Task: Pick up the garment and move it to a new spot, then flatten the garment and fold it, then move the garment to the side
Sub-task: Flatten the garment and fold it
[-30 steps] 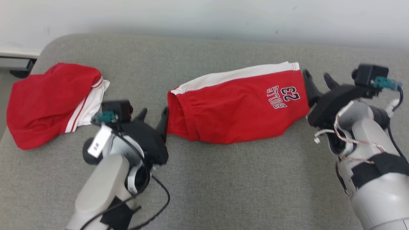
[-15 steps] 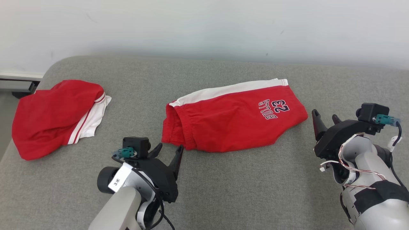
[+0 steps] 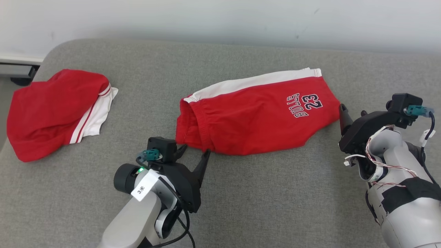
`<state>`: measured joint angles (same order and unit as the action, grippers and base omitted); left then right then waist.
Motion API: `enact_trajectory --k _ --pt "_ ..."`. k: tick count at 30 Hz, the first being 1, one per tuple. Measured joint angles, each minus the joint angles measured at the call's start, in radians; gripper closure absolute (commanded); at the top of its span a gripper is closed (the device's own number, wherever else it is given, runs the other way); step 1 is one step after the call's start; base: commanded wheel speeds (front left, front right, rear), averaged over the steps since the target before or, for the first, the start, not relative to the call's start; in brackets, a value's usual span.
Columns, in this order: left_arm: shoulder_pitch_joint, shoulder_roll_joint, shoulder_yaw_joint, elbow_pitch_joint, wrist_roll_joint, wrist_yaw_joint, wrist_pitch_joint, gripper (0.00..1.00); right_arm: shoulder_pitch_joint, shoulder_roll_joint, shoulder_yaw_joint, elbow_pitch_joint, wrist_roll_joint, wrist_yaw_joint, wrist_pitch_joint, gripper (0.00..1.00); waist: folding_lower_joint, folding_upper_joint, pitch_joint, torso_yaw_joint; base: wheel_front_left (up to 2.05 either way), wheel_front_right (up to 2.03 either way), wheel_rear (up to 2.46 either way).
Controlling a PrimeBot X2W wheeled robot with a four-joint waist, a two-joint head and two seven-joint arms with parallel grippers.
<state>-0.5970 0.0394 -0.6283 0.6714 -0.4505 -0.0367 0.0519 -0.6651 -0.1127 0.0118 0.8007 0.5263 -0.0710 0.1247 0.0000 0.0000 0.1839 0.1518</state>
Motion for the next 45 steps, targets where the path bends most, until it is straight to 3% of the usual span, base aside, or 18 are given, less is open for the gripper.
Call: enact_trajectory --k 12,27,40,43,44,45 --pt "-0.032 -0.001 -0.106 -0.049 -0.031 -0.005 -0.001 0.0 -0.049 -0.002 -0.008 0.051 0.0 -0.017 0.026 0.0 0.0001 0.0 0.061 0.021 0.0 0.0 0.0" --pt "-0.078 -0.001 -0.183 -0.069 -0.102 0.034 -0.018 0.0 -0.109 0.001 -0.019 0.121 0.002 -0.027 0.051 0.0 0.0001 0.0 0.099 0.043 0.0 0.0 0.0" --pt "-0.11 -0.003 -0.193 0.006 -0.115 0.042 -0.019 0.0 -0.149 0.005 -0.015 0.162 0.002 -0.034 0.051 0.0 0.0 0.0001 0.115 0.063 0.0 0.0 0.0" --pt "-0.11 -0.003 -0.203 0.012 -0.12 0.036 -0.019 0.2 -0.158 0.005 -0.013 0.172 0.003 -0.032 0.053 0.0 0.0 0.0001 0.115 0.066 0.0 0.0 0.0" --pt "-0.11 -0.003 -0.206 0.014 -0.124 0.035 -0.019 0.33 -0.162 0.006 -0.013 0.176 0.009 -0.028 0.055 0.0 0.0 0.0 0.114 0.067 0.0 0.0 0.0" --pt "-0.11 -0.003 -0.208 0.016 -0.126 0.035 -0.019 0.39 -0.164 0.006 -0.012 0.179 0.011 -0.026 0.06 0.0 0.0 0.0001 0.113 0.068 0.0 0.0 0.0"
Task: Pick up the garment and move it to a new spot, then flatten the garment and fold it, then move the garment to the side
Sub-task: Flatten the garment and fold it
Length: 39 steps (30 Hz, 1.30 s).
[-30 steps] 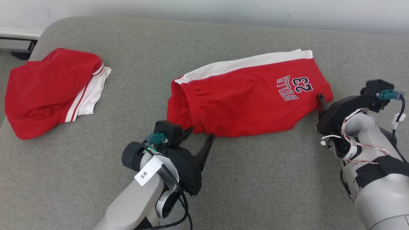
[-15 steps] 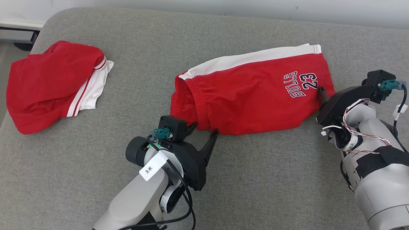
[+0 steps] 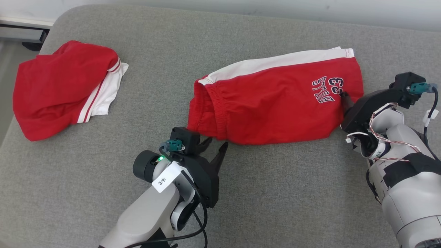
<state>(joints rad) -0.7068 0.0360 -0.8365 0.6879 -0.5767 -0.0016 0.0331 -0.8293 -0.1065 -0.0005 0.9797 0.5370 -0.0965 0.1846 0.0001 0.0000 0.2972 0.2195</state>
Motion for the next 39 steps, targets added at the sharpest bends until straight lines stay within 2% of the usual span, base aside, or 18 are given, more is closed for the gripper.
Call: enact_trajectory --k 4,8,11,12,15,16,18,20,23,27,28,29,30,32,35,36,37,39 --pt "-0.002 0.0 -0.007 0.008 -0.007 -0.017 -0.007 0.49 -0.002 0.003 0.001 0.014 0.002 0.002 0.0 0.0 0.0 0.0 -0.003 0.003 0.0 0.0 0.0" --pt "-0.008 0.0 -0.008 0.015 -0.015 -0.018 -0.009 0.33 -0.003 0.003 0.0 0.025 0.007 0.006 0.0 0.0 0.0 0.0 -0.006 0.006 0.0 0.0 0.0" --pt "-0.017 0.0 -0.009 0.021 -0.022 -0.018 -0.016 0.37 -0.004 0.002 0.0 0.033 0.007 0.007 0.0 0.0 -0.0001 0.0 -0.009 0.008 0.0 0.0 0.0" --pt "-0.017 0.0 -0.01 0.022 -0.022 -0.018 -0.017 0.47 -0.004 0.002 0.0 0.036 0.007 0.009 0.001 0.13 0.0 0.0 -0.01 0.008 0.0 0.0 0.0" --pt "-0.017 0.0 -0.014 0.026 -0.026 -0.018 -0.022 0.53 -0.005 0.002 0.001 0.047 0.008 0.009 0.001 0.31 0.0 0.0 -0.011 0.008 0.0 0.0 0.0" --pt "-0.017 0.0 -0.017 0.026 -0.031 -0.023 -0.024 0.53 -0.006 0.002 0.001 0.049 0.008 0.009 0.002 0.34 -0.0001 0.0 -0.011 0.008 0.0 0.0 0.0" --pt "-0.017 0.0 -0.024 0.026 -0.033 -0.025 -0.025 0.51 -0.01 0.004 0.002 0.053 0.01 0.01 0.002 0.27 0.0 0.0 -0.011 0.007 0.0 0.0 0.0" --pt "-0.017 0.0 -0.03 0.026 -0.043 -0.025 -0.025 0.41 -0.016 0.007 0.003 0.056 0.015 0.01 0.006 0.21 -0.0001 0.0 -0.01 0.006 0.0 0.0 0.0" --pt "-0.023 0.0 -0.038 0.026 -0.062 -0.016 -0.026 0.03 -0.021 0.009 0.007 0.058 0.016 0.017 0.009 0.09 -0.0001 0.0 -0.008 0.004 0.0 0.0 0.0" --pt "-0.045 0.0 -0.041 0.026 -0.065 -0.009 -0.034 0.0 -0.024 0.01 0.009 0.061 0.016 0.018 0.009 0.09 -0.0001 0.0 -0.006 0.0 0.0 0.0 0.0" --pt "-0.048 0.0 -0.042 0.026 -0.066 -0.007 -0.034 0.04 -0.026 0.011 0.01 0.062 0.016 0.019 0.009 0.11 -0.0001 0.0 -0.005 -0.001 0.0 0.0 0.0" --pt "-0.051 0.0 -0.044 0.026 -0.068 -0.007 -0.034 0.15 -0.026 0.011 0.01 0.063 0.016 0.019 0.008 0.12 -0.0001 0.0 -0.004 -0.002 0.0 0.0 0.0" --pt "-0.056 0.0 -0.05 0.026 -0.076 -0.006 -0.034 0.33 -0.029 0.012 0.012 0.066 0.016 0.022 0.008 0.15 -0.0001 0.0 -0.003 -0.004 0.0 0.0 0.0" --pt "-0.057 0.0 -0.055 0.026 -0.081 -0.006 -0.034 0.51 -0.034 0.012 0.013 0.073 0.016 0.022 0.008 0.2 -0.0001 0.0 -0.002 -0.007 0.0 0.0 0.0" --pt "-0.058 0.0 -0.064 0.026 -0.086 -0.006 -0.035 0.65 -0.04 0.013 0.013 0.081 0.016 0.023 0.007 0.31 -0.0001 0.0 0.0 -0.01 0.0 0.0 0.0" --pt "-0.058 0.0 -0.066 0.026 -0.088 -0.006 -0.035 0.79 -0.04 0.013 0.013 0.082 0.017 0.023 0.007 0.5 -0.0001 0.0 0.001 -0.011 0.0 0.0 0.0" --pt "-0.059 0.0 -0.068 0.027 -0.092 -0.006 -0.035 0.98 -0.041 0.013 0.013 0.083 0.017 0.024 0.007 0.55 -0.0001 0.0 0.002 -0.012 0.0 0.0 0.0" --pt "-0.062 0.0 -0.071 0.032 -0.094 -0.007 -0.037 1.0 -0.041 0.013 0.013 0.085 0.018 0.027 0.007 0.77 0.0 0.0 0.003 -0.013 0.0 0.0 0.0"
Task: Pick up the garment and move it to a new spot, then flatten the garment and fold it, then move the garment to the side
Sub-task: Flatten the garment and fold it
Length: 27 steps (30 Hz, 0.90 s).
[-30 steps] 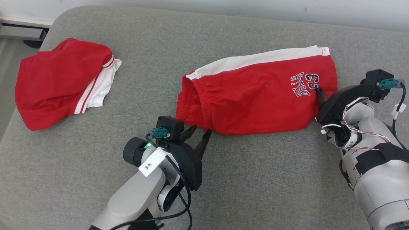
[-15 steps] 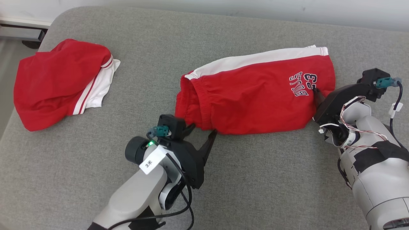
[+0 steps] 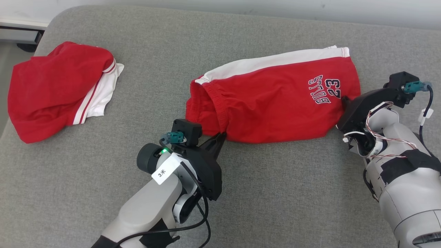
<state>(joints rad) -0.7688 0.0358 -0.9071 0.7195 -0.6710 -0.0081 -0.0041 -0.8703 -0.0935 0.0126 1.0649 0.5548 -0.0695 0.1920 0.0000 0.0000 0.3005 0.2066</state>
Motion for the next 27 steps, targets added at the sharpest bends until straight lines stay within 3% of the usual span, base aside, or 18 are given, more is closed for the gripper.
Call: enact_trajectory --k 2,13,23,27 --pt "-0.001 0.0 0.0 0.008 0.0 -0.001 -0.002 1.0 0.0 0.001 0.001 0.001 0.003 0.008 0.0 1.0 0.0 0.0 0.001 0.0 0.0 0.0 0.0" --pt "-0.005 0.0 -0.001 0.063 -0.019 -0.029 -0.018 1.0 0.0 -0.009 -0.006 0.023 0.012 0.032 -0.009 1.0 0.0 0.0 -0.013 0.017 0.0 0.0 0.0" --pt "0.006 0.032 -0.015 0.1 -0.019 -0.058 -0.041 1.0 0.05 -0.009 -0.011 0.044 0.035 0.076 -0.021 1.0 0.0 0.0 -0.071 0.028 0.0 0.0 0.0" --pt "0.033 0.037 -0.039 0.105 -0.019 -0.081 -0.041 1.0 0.093 -0.009 -0.014 0.044 0.044 0.11 -0.032 1.0 -0.0001 0.0001 -0.104 0.027 0.0 0.0 0.0"
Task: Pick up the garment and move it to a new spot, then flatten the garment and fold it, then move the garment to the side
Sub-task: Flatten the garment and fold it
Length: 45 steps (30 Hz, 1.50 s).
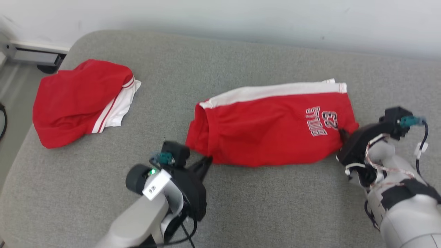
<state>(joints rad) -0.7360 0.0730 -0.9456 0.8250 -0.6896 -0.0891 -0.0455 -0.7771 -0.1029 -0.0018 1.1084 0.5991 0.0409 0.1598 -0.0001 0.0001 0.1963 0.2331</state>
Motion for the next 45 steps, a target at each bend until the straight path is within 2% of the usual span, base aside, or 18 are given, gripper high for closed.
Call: enact_trajectory --k 7,16,29,35,40,43,45 --pt "0.092 0.024 -0.039 -0.001 0.001 -0.018 -0.012 1.0 0.135 0.001 -0.005 -0.022 0.013 0.045 -0.037 1.0 -0.0001 -0.0001 -0.07 -0.005 0.0 0.0 0.0" --pt "0.224 0.079 -0.077 -0.069 0.001 -0.027 -0.048 1.0 0.347 0.014 -0.02 -0.132 0.05 0.074 -0.1 1.0 -0.0001 -0.0001 -0.163 -0.029 0.0 0.0 0.0" --pt "0.358 0.2 -0.108 -0.227 -0.015 -0.035 -0.06 1.0 0.692 0.034 -0.007 -0.435 0.107 0.082 -0.124 1.0 -0.0001 -0.0001 -0.254 -0.084 0.0 0.0 0.0" --pt "0.361 0.246 -0.103 -0.254 -0.026 -0.035 -0.038 1.0 0.761 0.036 -0.011 -0.558 0.124 0.082 -0.106 1.0 0.0 -0.0001 -0.253 -0.093 0.0 0.0 0.0" --pt "0.37 0.255 -0.103 -0.272 -0.034 -0.033 -0.016 1.0 0.807 0.038 0.008 -0.639 0.127 0.082 -0.061 1.0 0.0001 0.0 -0.246 -0.096 0.0 0.0 0.0" --pt "0.383 0.257 -0.103 -0.286 -0.038 -0.03 -0.005 0.9 0.832 0.042 0.021 -0.681 0.131 0.074 -0.035 1.0 0.0001 0.0 -0.24 -0.097 0.0 0.0 0.0" --pt "0.384 0.26 -0.102 -0.293 -0.04 -0.024 0.001 0.59 0.84 0.042 0.027 -0.706 0.131 0.063 -0.016 1.0 0.0001 0.0 -0.236 -0.097 0.0 0.0 0.0"
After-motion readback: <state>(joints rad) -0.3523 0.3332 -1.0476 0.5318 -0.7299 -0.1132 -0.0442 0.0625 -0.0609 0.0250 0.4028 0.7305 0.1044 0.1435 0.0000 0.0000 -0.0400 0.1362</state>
